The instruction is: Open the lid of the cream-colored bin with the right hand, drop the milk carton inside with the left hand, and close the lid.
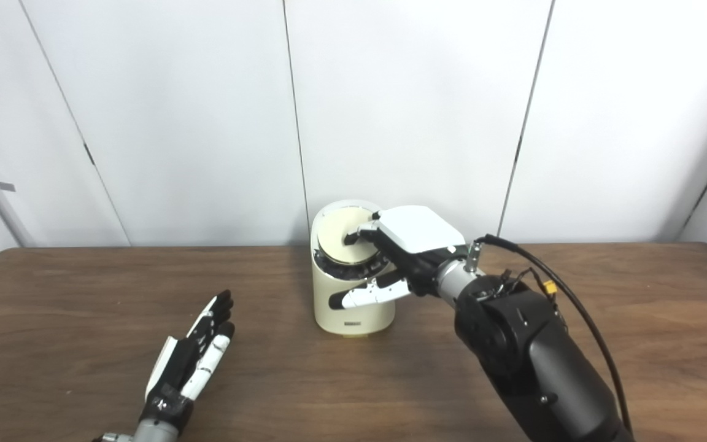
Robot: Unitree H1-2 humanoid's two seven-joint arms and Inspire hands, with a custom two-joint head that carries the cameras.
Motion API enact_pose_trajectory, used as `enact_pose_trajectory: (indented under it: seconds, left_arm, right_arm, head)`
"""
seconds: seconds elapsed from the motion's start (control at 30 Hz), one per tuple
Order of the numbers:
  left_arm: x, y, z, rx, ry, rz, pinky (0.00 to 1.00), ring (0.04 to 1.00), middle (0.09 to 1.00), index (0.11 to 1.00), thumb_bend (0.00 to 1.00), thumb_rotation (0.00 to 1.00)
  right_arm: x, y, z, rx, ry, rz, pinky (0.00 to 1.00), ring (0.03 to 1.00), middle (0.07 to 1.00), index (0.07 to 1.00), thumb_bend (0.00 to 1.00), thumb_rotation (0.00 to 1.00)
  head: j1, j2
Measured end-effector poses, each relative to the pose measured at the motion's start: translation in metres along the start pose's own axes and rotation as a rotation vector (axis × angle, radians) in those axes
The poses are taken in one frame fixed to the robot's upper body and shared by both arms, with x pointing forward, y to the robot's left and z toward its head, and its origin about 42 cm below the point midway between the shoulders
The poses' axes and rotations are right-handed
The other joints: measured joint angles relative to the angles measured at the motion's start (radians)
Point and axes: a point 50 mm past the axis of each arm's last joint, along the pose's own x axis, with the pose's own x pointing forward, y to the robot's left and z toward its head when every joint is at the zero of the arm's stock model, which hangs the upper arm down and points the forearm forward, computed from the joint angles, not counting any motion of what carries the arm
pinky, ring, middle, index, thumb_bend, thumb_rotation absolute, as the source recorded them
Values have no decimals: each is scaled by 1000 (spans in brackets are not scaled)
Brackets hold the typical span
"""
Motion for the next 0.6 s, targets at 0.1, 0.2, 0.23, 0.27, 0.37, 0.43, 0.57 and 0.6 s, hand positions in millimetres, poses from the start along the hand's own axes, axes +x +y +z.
enact_pose_trajectory:
  seconds: [0.1,0.2,0.23,0.27,0.37,0.43,0.57,0.6]
  left_arm:
    - [0,0,0,0,0,0,995,976,961,1000,529,793]
    - [0,0,0,0,0,0,966,969,960,1000,526,781]
    - [0,0,0,-1,0,0,963,968,960,1000,525,776]
    - [0,0,0,-1,0,0,967,968,959,1000,528,774]
    - [0,0,0,-1,0,0,975,968,958,1000,532,775]
    - [0,0,0,-1,0,0,945,964,959,1000,529,775]
    - [0,0,0,-3,2,1,941,963,959,1000,525,769]
    - [0,0,0,-3,2,1,939,962,958,1000,525,767]
  right_arm:
    - [-1,0,1,-6,2,4,942,954,852,810,617,718]
    - [-2,0,2,-10,0,4,938,953,850,823,625,714]
    - [-2,0,2,-12,-1,4,940,955,850,827,625,713]
    - [-3,0,2,-14,-3,5,941,956,849,827,625,709]
    - [-6,1,5,-17,-14,7,942,956,845,822,621,707]
    - [-7,2,5,-18,-18,9,940,956,845,823,620,702]
    - [-7,2,5,-25,-20,11,947,962,850,835,621,716]
    - [-7,2,5,-26,-19,12,950,965,853,840,623,724]
  head:
    - [2,3]
    - [3,6]
    - [3,6]
    - [3,8]
    - [5,9]
    - [6,11]
    - [6,15]
    - [6,17]
